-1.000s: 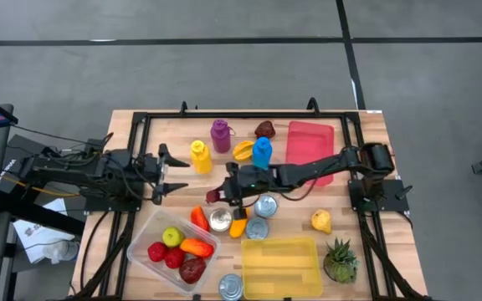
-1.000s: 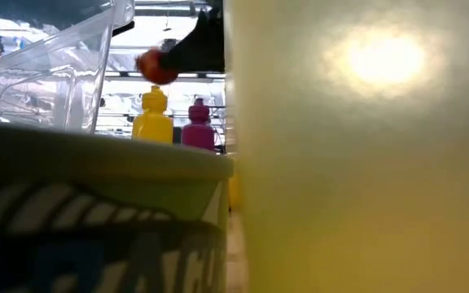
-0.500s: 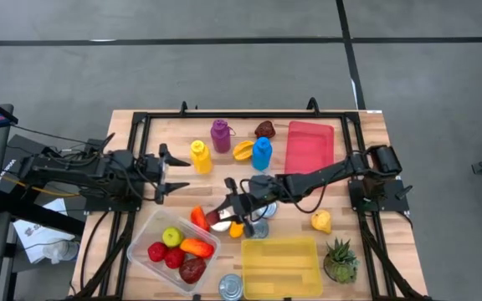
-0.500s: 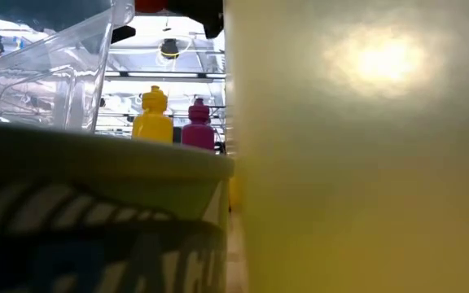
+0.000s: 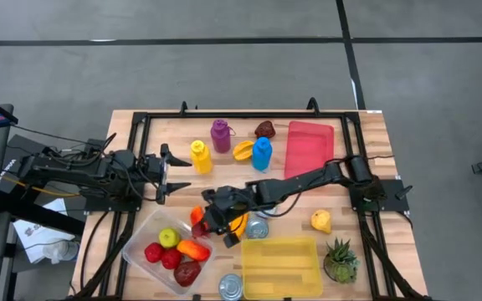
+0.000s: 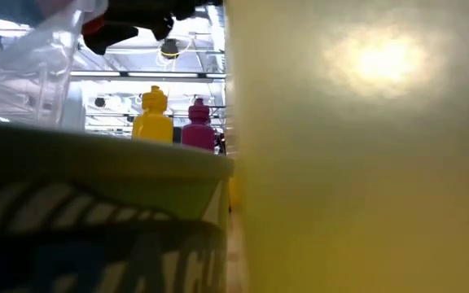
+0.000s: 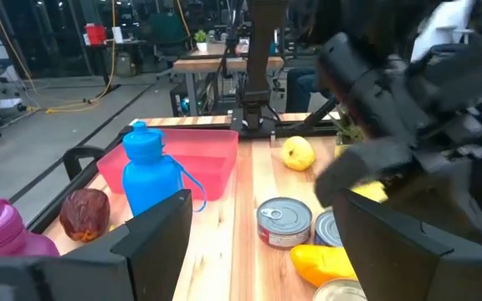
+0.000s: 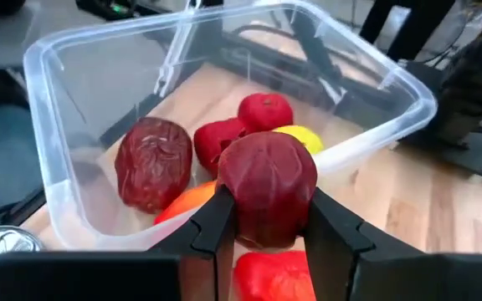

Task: Pick & Place Food Item
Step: Put the red pomegranate into the transparent bin

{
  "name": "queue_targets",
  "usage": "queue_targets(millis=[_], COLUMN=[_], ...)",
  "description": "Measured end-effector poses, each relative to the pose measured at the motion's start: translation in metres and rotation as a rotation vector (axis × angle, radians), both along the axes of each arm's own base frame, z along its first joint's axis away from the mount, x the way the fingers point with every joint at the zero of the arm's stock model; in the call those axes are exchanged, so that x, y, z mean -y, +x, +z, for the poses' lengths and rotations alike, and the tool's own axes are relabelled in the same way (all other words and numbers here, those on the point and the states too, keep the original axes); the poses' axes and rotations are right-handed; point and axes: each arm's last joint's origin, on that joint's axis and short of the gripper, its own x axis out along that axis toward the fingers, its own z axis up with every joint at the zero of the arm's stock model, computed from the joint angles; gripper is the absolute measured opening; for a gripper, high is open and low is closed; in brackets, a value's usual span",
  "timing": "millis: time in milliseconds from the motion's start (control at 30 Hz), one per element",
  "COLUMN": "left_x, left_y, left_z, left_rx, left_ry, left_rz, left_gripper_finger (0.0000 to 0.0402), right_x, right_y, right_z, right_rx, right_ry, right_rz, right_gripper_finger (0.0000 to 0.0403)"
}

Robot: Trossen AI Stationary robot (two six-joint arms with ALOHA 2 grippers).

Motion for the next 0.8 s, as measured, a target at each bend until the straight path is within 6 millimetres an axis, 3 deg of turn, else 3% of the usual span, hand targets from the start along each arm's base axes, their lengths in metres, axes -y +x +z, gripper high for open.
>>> queue_targets(millis=[233, 800], left_x=[0.0, 0.0], left_y=[0.0, 0.0], left_z=[0.0, 0.0], left_rx=[0.002, 0.005], left_ry=[0.0, -0.001], left_rz=[0.0, -0.001], left_gripper_finger=[0.028, 0.028], right_x=[-0.005, -0.034], right_y=[0.005, 0.0], right_z=[0.017, 0.046], right_rx=[-0.041, 0.122], right_ry=[-0.048, -0.064], right_rz=[0.02, 0.094], right_gripper_finger=[0.0099, 0.0092])
